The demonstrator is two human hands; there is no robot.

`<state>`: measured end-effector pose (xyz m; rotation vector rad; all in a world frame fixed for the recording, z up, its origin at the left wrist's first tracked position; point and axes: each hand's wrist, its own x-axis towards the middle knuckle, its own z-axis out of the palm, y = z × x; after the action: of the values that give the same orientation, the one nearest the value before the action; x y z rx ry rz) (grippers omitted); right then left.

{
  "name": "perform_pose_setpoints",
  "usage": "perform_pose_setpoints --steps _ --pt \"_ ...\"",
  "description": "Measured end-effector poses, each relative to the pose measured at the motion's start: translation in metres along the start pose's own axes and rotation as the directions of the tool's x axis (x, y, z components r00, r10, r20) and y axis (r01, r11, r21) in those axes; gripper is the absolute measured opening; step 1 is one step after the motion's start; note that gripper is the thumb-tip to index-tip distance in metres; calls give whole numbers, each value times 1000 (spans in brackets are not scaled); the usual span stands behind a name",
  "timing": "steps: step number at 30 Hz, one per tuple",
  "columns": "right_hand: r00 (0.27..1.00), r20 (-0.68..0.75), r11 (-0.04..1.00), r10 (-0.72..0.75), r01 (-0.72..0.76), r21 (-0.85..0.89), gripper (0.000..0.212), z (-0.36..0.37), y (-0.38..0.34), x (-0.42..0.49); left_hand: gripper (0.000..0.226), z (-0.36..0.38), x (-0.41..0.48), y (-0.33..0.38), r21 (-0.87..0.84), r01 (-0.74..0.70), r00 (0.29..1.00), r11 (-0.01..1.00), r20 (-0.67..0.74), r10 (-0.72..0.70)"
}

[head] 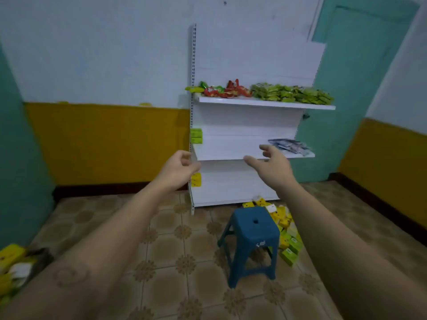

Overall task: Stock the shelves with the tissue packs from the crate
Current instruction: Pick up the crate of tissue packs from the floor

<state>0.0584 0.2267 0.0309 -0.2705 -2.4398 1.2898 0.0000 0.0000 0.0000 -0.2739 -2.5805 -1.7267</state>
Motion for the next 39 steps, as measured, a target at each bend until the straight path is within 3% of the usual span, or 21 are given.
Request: perform_pose_setpoints --steps 11,23,28,33,39 --pt "986 164 997 36 -47 64 66 136 4 98 49 -64 88 -85 45 159 980 986 -131 -152" --pt "900 419 988 -121 68 138 69 273 2 231 47 -99 173 -149 13 308 881 951 -382 -280" --pt "804 568 981 -175 92 172 67 340 -7 274 46 -131 174 -163 18 417 767 909 -543 -342" --pt "698 682 972 -218 91 218 65 411 -35 273 43 -169 145 -186 -105 519 546 848 -723 -424" --pt "526 802 960 -281 149 239 63 495 -73 241 39 -209 108 -227 -260 554 335 791 -801 -497"
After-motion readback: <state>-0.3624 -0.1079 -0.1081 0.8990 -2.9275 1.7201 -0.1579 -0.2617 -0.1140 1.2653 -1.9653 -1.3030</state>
